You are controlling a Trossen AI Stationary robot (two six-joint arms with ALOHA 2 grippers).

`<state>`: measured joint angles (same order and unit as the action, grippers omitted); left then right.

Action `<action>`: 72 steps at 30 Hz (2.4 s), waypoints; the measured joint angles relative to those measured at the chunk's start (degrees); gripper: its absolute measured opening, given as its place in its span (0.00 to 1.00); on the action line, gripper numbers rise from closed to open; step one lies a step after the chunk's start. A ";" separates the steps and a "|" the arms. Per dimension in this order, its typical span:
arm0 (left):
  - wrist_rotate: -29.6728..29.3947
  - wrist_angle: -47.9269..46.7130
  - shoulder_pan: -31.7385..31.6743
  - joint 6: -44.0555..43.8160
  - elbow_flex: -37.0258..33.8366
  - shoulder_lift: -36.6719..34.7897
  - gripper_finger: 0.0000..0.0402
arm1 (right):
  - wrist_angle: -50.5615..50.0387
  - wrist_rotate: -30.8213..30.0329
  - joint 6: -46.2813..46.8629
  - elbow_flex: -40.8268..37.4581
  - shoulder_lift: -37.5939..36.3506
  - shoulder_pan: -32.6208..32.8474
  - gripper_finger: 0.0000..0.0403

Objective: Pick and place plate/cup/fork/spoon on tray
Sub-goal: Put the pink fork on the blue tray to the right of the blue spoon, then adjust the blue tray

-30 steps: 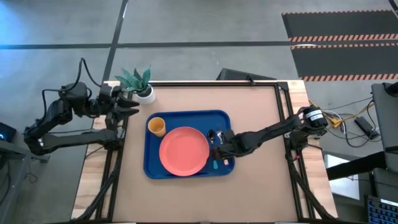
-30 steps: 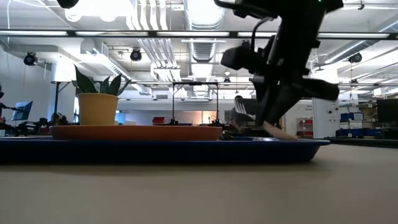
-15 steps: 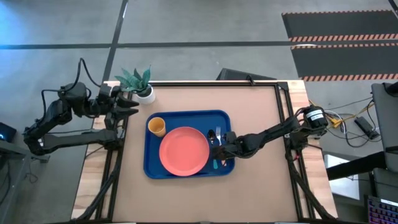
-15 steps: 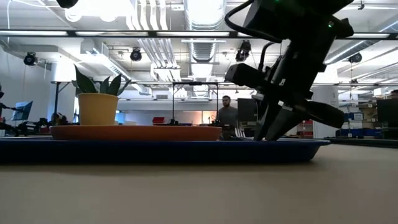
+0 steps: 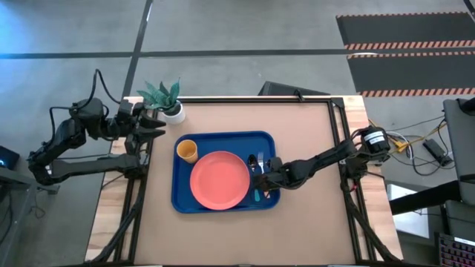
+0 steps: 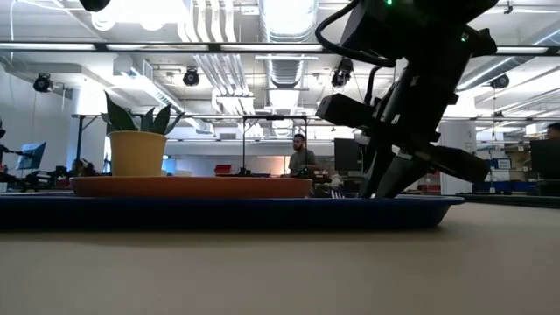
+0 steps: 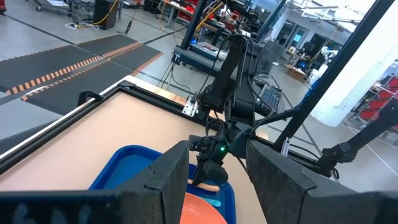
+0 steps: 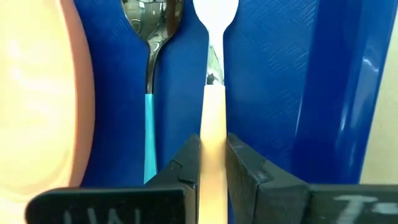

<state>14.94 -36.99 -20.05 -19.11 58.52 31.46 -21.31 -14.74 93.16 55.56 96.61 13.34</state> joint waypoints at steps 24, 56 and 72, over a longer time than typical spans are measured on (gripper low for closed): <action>0.00 0.01 0.00 0.04 0.00 -0.02 0.37 | 0.53 1.17 1.89 0.45 1.60 0.59 0.08; 0.07 0.01 0.00 0.02 0.00 0.15 0.37 | -0.11 0.46 -0.77 0.29 0.95 1.64 0.33; 0.07 0.03 0.00 0.02 0.00 0.70 0.37 | -33.43 -8.52 -18.66 17.43 -5.72 -4.49 0.32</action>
<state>15.00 -36.96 -20.05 -19.09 58.52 32.16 -54.74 -23.26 74.50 72.99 90.90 8.85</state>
